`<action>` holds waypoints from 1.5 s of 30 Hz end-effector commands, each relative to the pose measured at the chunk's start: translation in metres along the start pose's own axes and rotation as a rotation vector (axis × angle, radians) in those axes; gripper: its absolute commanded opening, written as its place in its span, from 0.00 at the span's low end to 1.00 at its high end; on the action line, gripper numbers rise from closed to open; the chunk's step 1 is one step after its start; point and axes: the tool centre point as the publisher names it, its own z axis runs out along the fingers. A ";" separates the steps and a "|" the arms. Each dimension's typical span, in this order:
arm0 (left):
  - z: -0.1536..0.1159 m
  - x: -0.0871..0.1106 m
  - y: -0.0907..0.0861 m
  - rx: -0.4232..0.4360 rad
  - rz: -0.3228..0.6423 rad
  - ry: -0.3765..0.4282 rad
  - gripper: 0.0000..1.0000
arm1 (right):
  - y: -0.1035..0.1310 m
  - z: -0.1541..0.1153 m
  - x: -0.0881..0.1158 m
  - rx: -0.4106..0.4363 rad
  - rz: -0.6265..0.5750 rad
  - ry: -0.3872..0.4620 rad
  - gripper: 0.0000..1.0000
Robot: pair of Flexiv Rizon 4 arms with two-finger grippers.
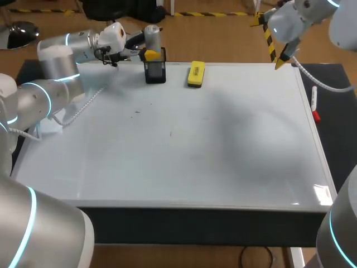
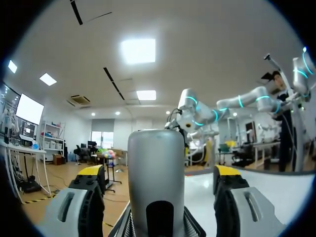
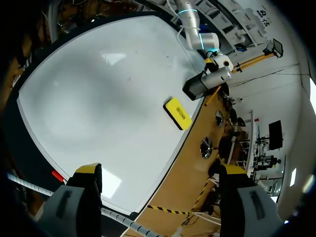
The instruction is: Pick up the inspection probe, press it on each red-marked spot on the whiteboard one by one, put down the probe, pick up the eraser, and wipe off all the red marks.
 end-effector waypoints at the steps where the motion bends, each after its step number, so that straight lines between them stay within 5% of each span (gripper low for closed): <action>1: -0.001 -0.002 -0.007 -0.002 0.008 0.175 1.00 | 0.000 -0.001 -0.001 0.002 -0.001 0.007 1.00; 18: -0.016 0.059 -0.075 -0.084 0.079 0.098 1.00 | 0.000 -0.001 -0.001 0.002 -0.001 0.007 1.00; 45: -0.047 0.143 -0.075 -0.227 0.154 -0.059 1.00 | 0.000 -0.001 -0.001 0.002 -0.001 0.007 1.00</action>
